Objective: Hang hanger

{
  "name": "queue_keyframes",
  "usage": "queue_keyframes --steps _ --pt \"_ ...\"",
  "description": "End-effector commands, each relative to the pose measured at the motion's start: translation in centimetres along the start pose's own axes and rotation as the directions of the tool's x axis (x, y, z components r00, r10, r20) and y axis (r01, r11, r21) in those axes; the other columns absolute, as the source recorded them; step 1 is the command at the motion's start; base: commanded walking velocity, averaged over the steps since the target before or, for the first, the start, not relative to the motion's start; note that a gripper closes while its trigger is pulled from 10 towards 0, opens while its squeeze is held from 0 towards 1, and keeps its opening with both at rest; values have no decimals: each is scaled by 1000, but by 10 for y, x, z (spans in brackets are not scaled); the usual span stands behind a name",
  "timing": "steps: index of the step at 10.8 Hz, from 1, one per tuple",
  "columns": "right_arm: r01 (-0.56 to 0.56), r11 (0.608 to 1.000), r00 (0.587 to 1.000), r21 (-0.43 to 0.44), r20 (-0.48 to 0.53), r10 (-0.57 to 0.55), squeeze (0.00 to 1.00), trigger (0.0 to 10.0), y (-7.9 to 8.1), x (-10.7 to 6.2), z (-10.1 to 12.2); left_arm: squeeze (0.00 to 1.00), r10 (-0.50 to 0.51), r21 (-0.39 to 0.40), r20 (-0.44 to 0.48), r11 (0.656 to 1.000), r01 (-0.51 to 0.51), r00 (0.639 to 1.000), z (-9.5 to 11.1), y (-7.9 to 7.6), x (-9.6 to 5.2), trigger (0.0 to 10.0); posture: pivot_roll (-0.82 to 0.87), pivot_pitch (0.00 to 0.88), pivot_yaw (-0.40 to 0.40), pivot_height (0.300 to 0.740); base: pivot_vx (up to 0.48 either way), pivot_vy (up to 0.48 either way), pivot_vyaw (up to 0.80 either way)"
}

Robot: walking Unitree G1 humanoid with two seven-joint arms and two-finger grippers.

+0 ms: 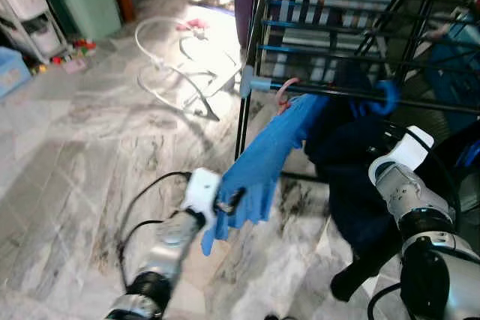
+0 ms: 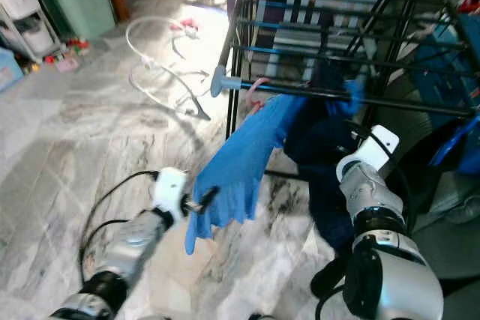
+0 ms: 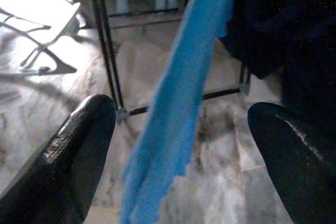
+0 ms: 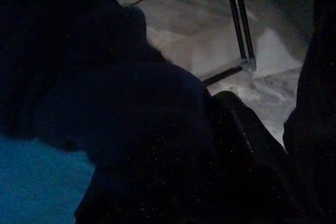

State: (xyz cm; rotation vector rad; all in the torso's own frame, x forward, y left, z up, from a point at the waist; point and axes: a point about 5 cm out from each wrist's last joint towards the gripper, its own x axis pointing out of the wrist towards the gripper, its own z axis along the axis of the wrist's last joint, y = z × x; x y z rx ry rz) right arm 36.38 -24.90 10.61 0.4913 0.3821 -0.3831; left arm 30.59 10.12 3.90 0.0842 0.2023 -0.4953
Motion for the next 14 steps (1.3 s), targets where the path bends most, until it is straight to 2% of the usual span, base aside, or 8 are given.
queue_keyframes --steps 1,4,8,10,11,12,13,14 --pt "-13 999 999 33 53 11 0 10000 4 0 17 0 -8 14 -7 1000 8 1000 -1 1 -3 10000 172 181 -49 740 0 0 0" --pt "27 998 1000 52 -7 -26 0 10000 -5 2 -1 0 8 23 -9 1000 -8 1000 -2 7 -10 10000 202 199 -48 740 0 0 0" --pt "16 998 997 58 -73 -11 0 10000 0 1 -33 0 11 32 -18 999 -10 1000 2 8 -11 10000 197 200 -41 740 0 0 0" --pt "10 998 998 65 -65 -5 0 10000 1 1 -35 0 6 33 -21 999 -5 1000 2 6 -11 10000 195 199 -40 740 0 0 0" --pt "-5 998 999 64 -45 8 1000 10000 2 1 -32 0 5 33 -22 999 -4 1000 2 6 -11 10000 195 198 -41 740 0 0 0" --pt "-19 1000 1000 20 -12 19 1000 10000 4 1 -27 0 6 33 -25 999 -5 1000 2 6 -12 10000 195 197 -43 740 0 0 0" --pt "-8 998 998 -60 57 12 1000 10000 6 1 -18 0 8 32 -29 999 -7 1000 1 5 -12 10000 194 193 -46 740 0 0 0" --pt "-16 996 996 -90 90 24 1000 10000 8 0 -14 0 7 30 -29 1000 -7 1000 2 5 -11 10000 190 192 -46 740 0 0 0"
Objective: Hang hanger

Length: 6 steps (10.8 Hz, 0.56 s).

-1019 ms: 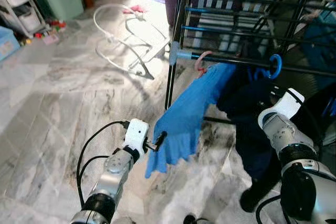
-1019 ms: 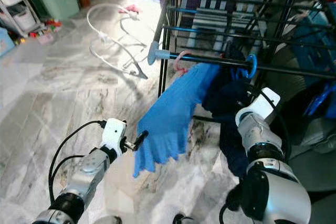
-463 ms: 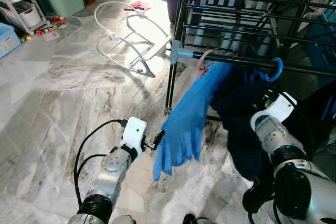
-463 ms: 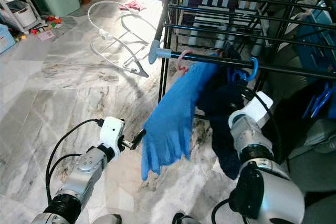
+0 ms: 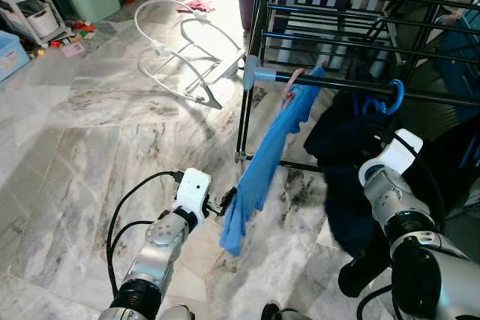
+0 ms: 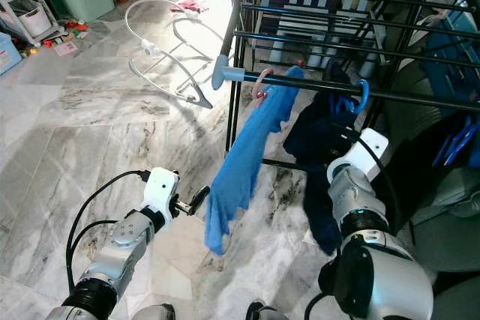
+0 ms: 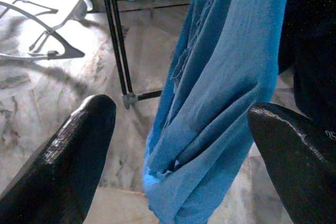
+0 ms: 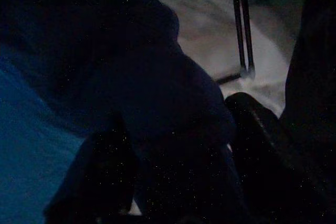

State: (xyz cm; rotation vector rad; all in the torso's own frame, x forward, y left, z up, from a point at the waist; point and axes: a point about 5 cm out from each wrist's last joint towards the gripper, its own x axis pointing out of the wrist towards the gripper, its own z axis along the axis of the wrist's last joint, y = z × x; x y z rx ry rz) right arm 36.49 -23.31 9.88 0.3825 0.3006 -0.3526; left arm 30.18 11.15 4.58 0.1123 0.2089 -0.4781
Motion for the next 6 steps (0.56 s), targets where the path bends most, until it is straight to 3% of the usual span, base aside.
queue_keyframes --steps 1,4,6 --pt "-13 999 999 -34 45 15 1000 10000 2 -1 4 0 -14 6 -16 1000 14 1000 -2 -3 0 10000 181 186 -47 740 0 0 0" --pt "-19 988 989 -152 145 41 1000 10000 3 -13 5 0 -35 -6 -12 999 35 999 0 -12 7 10000 149 163 -46 740 0 0 0" --pt "18 988 976 -151 217 16 1000 10000 -4 -29 4 0 -15 0 -9 1000 15 1000 1 -12 10 10000 132 153 -47 740 0 0 0"
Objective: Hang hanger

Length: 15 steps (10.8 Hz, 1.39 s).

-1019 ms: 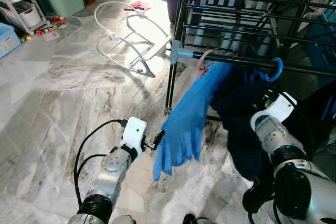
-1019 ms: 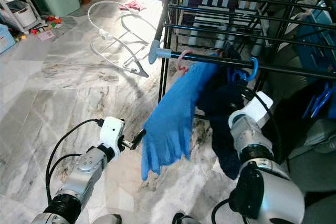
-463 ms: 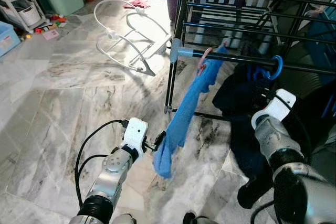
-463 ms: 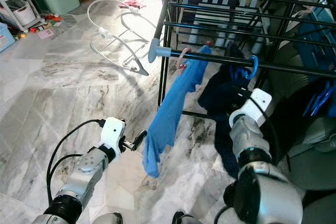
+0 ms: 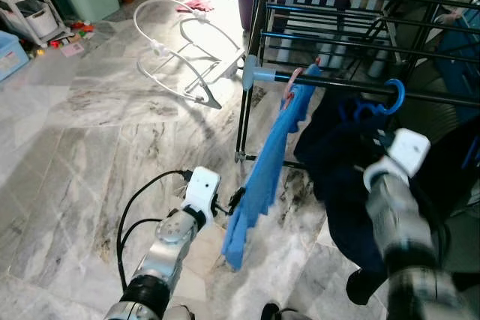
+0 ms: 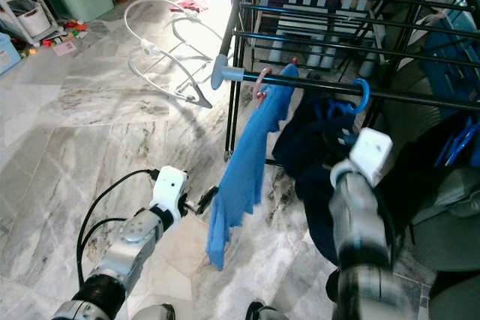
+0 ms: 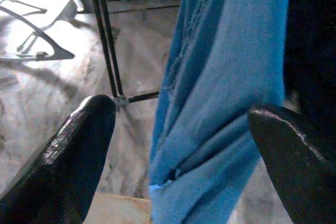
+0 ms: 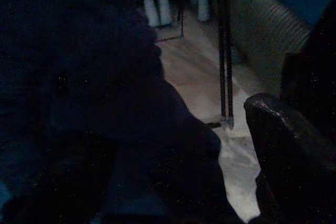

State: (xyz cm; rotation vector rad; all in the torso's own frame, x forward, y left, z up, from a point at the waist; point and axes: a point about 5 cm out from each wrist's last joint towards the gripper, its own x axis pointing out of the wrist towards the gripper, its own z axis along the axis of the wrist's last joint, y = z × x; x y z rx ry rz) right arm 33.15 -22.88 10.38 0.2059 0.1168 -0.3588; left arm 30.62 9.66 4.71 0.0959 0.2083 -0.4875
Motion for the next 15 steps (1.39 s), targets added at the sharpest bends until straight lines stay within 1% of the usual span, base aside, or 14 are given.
queue_keyframes --steps 1,2,3,4,5,6,7,8,9,10,11,12,13,15 --pt "3 1000 999 0 36 -3 1000 10000 0 -5 8 0 0 8 -8 1000 0 1000 -2 -1 1 10000 123 146 -49 740 0 0 0" --pt "2 1000 998 -26 58 0 1000 10000 -5 -18 6 0 14 8 -6 1000 -14 1000 -1 -1 2 10000 117 141 -50 740 0 0 0" --pt "-1 997 997 -73 76 7 1000 10000 -13 -33 3 0 73 29 -22 997 -72 997 -2 2 3 10000 107 131 -52 740 0 0 0" --pt "-25 997 997 -71 74 30 1000 10000 -15 -45 4 0 125 60 -35 991 -123 991 -3 6 4 10000 103 129 -55 740 0 0 0" --pt "-50 993 995 -106 80 59 1000 10000 -16 -62 4 0 155 74 -32 986 -152 987 -2 10 3 10000 91 126 -57 740 0 0 0" --pt "-68 987 994 -144 79 80 1000 10000 -17 -83 1 0 161 81 -10 984 -160 987 1 13 2 10000 79 121 -62 740 0 0 0" --pt "-74 986 994 -149 72 86 1000 10000 -18 -96 -3 0 180 95 8 979 -180 984 5 15 2 10000 72 115 -69 740 0 0 0" --pt "-80 989 992 -127 83 91 1000 10000 -19 -108 -4 0 195 98 24 976 -196 981 9 18 2 10000 68 110 -71 740 0 0 0" --pt "-92 986 992 -140 70 102 1000 10000 -19 -114 -8 0 214 104 31 971 -217 976 11 20 3 10000 62 93 -76 740 0 0 0" --pt "-123 985 990 -118 53 130 1000 10000 -15 -125 -13 0 215 101 36 971 -217 976 12 21 2 10000 62 77 -73 740 0 0 0" --pt "-149 979 987 -137 38 155 1000 10000 -10 -130 -19 0 227 113 13 967 -227 974 10 22 3 10000 63 69 -68 740 0 0 0" --pt "-163 977 986 -139 6 166 1000 10000 -8 -133 -28 0 228 117 16 967 -228 973 11 22 4 10000 67 61 -65 740 0 0 0" --pt "-175 972 984 -158 -14 175 1000 10000 -4 -133 -32 0 223 124 24 967 -224 975 13 20 5 10000 68 56 -59 740 0 0 0" --pt "-198 968 980 -155 -8 199 1000 10000 2 -131 -30 0 218 125 23 968 -219 976 15 17 8 10000 64 53 -58 740 -120 0 0"
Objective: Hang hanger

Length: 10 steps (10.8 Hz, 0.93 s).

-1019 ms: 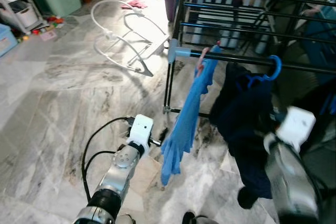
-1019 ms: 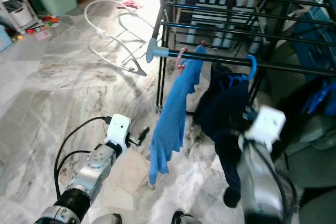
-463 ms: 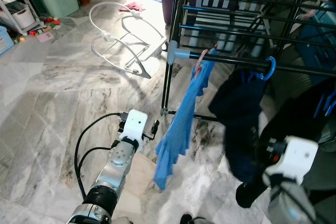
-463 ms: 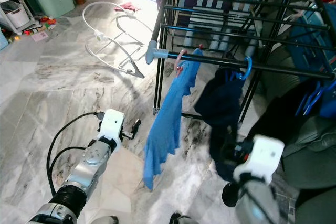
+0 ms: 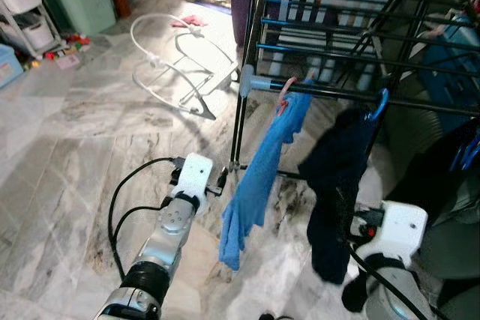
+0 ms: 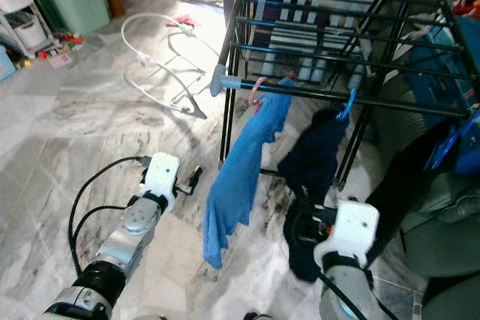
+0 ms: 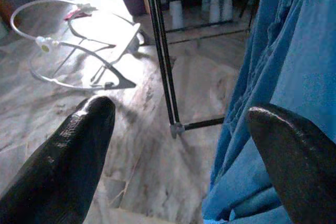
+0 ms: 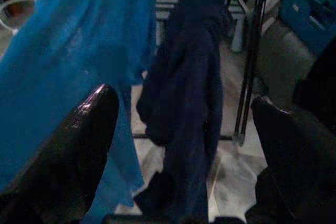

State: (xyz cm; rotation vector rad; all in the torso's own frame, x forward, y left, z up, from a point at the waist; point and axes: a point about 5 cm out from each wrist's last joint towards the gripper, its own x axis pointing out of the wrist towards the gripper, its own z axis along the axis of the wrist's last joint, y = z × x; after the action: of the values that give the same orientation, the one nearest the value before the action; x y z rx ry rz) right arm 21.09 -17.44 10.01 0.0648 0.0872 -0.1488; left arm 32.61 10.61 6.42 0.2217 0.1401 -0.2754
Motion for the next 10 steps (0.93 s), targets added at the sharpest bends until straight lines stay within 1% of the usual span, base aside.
queue_keyframes --steps 1,3,4,9,10 --pt "-2 1000 1000 -10 -29 2 1000 10000 -1 -1 -5 0 -11 -5 -31 1000 11 999 -4 -3 1 10000 64 52 -55 740 -398 0 0" --pt "3 1000 1000 -2 -30 -3 1000 10000 -2 -1 -5 0 -13 4 -32 1000 13 999 -5 -2 0 10000 65 47 -52 740 -338 0 0" --pt "5 1000 1000 -2 -31 -6 1000 10000 -2 -1 -6 0 -12 4 -33 1000 12 999 -5 -2 0 10000 65 45 -50 740 274 0 0" --pt "18 1000 1000 -1 -24 -18 1000 10000 -3 0 -7 0 -30 16 -41 999 31 999 -4 -4 3 10000 57 18 -24 740 -317 0 0" --pt "13 1000 1000 -3 -27 -14 992 10000 -2 -1 -8 0 -33 20 -48 999 34 998 -6 -6 4 10000 55 12 -22 740 0 0 0"
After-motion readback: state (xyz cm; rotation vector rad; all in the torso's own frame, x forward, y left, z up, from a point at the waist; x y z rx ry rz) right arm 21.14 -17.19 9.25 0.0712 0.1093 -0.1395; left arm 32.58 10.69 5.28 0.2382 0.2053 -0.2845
